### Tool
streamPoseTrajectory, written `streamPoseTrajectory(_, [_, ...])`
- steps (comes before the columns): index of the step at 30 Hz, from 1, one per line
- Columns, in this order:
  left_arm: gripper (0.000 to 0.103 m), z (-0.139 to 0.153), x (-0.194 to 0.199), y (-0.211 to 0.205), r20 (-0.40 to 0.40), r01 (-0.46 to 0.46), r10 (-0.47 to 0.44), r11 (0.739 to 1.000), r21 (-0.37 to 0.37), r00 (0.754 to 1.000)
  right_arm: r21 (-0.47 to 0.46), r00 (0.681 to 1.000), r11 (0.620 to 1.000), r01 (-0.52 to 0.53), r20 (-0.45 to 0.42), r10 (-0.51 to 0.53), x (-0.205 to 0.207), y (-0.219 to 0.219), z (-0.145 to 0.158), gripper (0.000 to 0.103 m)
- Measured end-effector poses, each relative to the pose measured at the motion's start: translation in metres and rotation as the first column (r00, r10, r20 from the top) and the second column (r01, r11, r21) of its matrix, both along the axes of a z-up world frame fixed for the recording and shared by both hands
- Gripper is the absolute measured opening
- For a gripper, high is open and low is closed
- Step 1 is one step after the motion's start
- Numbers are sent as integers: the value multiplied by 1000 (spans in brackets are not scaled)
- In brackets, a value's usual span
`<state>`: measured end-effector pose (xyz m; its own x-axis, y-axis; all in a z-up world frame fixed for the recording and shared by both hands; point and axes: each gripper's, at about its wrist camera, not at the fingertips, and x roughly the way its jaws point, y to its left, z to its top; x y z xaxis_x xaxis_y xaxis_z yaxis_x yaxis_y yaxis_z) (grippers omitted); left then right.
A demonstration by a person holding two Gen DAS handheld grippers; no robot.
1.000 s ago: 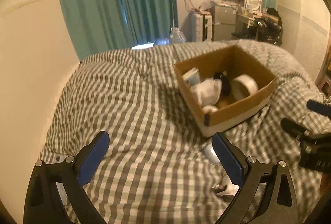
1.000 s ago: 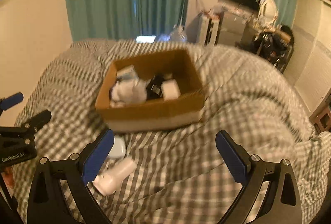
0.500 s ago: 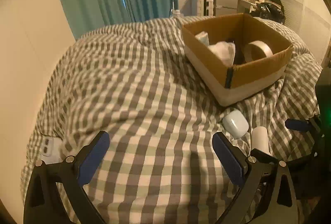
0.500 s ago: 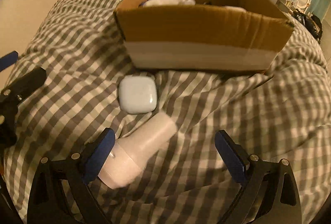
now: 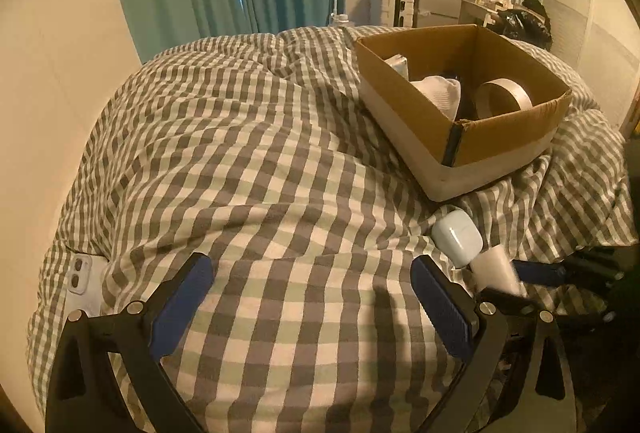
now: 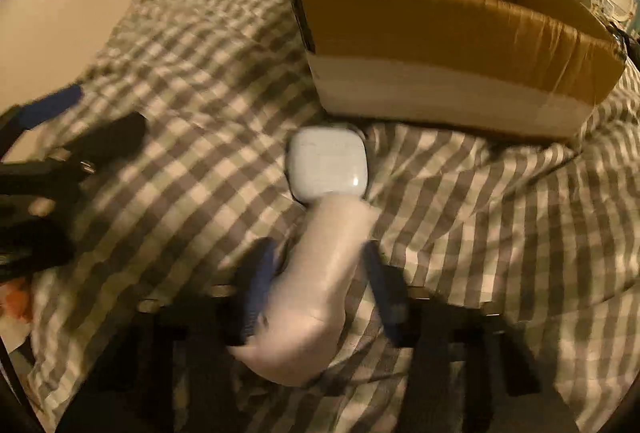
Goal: Organize objects
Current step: 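Move both grippers back toward the earbud case and white bottle, then grasp the white bottle with the right gripper while the left gripper grasps the earbud case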
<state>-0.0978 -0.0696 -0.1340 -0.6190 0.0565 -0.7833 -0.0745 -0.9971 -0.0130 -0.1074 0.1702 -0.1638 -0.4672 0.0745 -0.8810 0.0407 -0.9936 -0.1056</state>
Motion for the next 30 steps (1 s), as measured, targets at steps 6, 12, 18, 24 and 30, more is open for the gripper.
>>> streamPoseTrajectory(6, [102,7,-5,18,14,4,-4,999,-33,1000,1,997,1000,-12,-82,12,16,19,41,33])
streamPoseTrajectory(12, [102,4,-18,56,57,75,-78,996,49,995,94,989,995,-25,-145,38,3,47,90,32])
streamPoseTrajectory(18, [102,-12,-37,90,95,97,-102,994,55,990,107,993,993,-38,-110,50,-12,80,82,32])
streamPoseTrajectory(24, [82,-42,-56,117,151,130,-132,991,21,980,-29,998,999,-17,-66,15,-21,108,50,32])
streamPoseTrajectory(30, [55,-64,-68,127,211,149,-153,988,33,965,-69,999,998,9,-39,-12,-32,115,34,34])
